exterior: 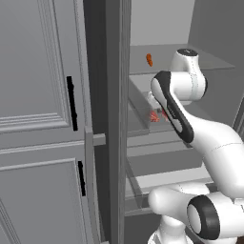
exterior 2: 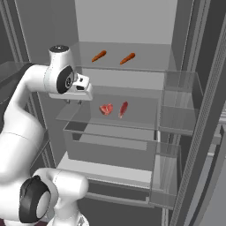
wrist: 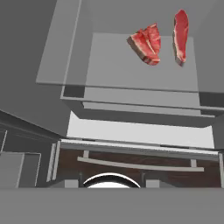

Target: Place one carrot and one steak in each tupperware on the nearby counter, to pack two identical lunches.

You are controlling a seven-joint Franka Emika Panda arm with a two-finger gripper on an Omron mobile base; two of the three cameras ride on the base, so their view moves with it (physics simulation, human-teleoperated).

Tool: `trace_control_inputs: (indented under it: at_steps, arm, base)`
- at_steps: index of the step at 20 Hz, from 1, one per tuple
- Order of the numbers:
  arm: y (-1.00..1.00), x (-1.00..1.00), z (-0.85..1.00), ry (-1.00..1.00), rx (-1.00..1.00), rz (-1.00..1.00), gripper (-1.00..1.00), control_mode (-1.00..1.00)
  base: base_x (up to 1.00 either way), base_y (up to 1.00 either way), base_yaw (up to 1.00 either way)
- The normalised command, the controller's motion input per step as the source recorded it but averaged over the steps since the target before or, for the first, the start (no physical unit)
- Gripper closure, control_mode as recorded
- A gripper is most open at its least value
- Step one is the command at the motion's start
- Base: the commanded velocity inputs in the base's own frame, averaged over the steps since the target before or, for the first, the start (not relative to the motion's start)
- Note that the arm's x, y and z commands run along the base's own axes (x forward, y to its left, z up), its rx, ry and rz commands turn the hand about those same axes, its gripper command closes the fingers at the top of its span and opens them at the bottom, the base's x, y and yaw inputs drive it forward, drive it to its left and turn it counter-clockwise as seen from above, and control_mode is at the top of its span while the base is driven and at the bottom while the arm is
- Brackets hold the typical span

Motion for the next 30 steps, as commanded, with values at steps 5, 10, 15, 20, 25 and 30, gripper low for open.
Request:
trace_control_inputs:
  at_steps: [5, 10, 15, 20, 25, 30]
  arm:
    - [0.00, 0.00, 0.14, -0.13, -0.03, -0.01, -1.00, -1.00]
    - [0.00, 0.00, 0.64, -0.25, 0.14, -0.05, -1.00, -1.00]
    - [0.00, 0.00, 0.59, -0.19, 0.03, 0.00, -1.00, -1.00]
    - [0.00, 0.20, 0.55, -0.15, -0.01, -0.05, -1.00, -1.00]
    - [0.00, 0.44, 0.28, -0.12, 0.00, -0.03, -1.00, -1.00]
    - [0.00, 0.50, 0.25, -0.12, 0.00, -0.01, -1.00, -1.00]
  base:
    - [0.00, 0.00, 0.00]
    - [0.00, 0.00, 0.00]
    - [0.00, 0.00, 0.00]
    - [0.00, 0.00, 0.00]
    - [0.00, 0.00, 0.00]
    - [0.00, 0.00, 0.00]
